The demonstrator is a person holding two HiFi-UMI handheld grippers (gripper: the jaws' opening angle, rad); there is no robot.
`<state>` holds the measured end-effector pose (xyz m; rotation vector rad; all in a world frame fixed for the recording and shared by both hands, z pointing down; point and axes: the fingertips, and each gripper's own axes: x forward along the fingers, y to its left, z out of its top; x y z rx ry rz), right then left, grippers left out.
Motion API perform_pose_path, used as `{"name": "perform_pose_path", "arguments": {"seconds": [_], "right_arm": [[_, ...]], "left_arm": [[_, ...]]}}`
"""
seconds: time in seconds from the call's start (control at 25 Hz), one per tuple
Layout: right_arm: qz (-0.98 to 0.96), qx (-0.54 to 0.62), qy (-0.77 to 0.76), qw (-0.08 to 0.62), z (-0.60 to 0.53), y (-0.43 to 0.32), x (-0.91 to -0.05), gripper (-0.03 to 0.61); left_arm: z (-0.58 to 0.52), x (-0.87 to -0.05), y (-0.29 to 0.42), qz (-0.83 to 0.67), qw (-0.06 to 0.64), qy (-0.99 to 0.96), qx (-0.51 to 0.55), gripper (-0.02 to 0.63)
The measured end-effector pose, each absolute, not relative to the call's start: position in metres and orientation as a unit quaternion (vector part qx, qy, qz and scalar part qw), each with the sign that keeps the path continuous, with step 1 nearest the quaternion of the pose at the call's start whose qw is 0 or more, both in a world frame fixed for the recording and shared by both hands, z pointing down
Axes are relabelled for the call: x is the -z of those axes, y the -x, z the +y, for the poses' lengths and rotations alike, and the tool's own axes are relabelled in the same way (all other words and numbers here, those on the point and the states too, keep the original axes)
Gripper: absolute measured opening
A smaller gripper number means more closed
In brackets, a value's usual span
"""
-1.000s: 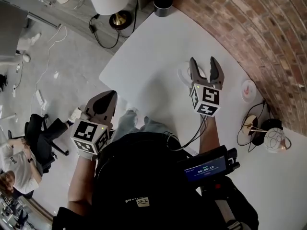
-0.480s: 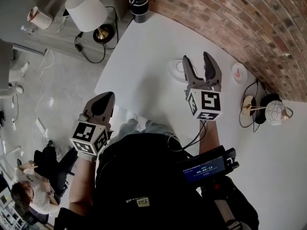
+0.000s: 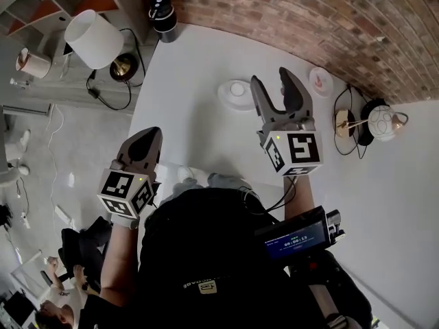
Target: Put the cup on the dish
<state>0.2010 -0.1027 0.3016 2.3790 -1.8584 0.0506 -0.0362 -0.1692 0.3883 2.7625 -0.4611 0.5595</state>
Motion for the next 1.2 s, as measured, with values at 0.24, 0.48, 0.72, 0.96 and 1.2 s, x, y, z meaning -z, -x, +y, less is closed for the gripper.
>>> {"name": "perform_pose_path", "arguments": {"seconds": [0.24, 0.48, 0.72, 0.96, 1.2], "right_arm": [[-0.605, -0.007, -0.795, 0.04, -0.077, -0.199, -0.282, 0.252], [-0.59, -0.014, -0.807, 0.025, -0.049, -0.201, -0.274, 0.252], [-0.582, -0.021, -0.812, 0.029, -0.028, -0.2, -0.276, 0.252], [-0.576, -0.029, -0.817, 0.014, -0.014, -0.2, -0.278, 0.252], [-0.57, -0.033, -0.821, 0.011, -0.011, -0.205, -0.279, 0.252]], "left_arm": [[-0.164, -0.379, 0.01, -0.119, 0.139, -0.967, -0.18, 0.005], [-0.15, -0.368, -0.019, -0.077, 0.132, -0.973, -0.171, 0.005], [-0.135, -0.365, -0.035, -0.051, 0.13, -0.976, -0.168, 0.005], [-0.125, -0.366, -0.039, -0.041, 0.13, -0.975, -0.174, 0.005], [-0.125, -0.367, -0.037, -0.043, 0.132, -0.974, -0.178, 0.005]]}}
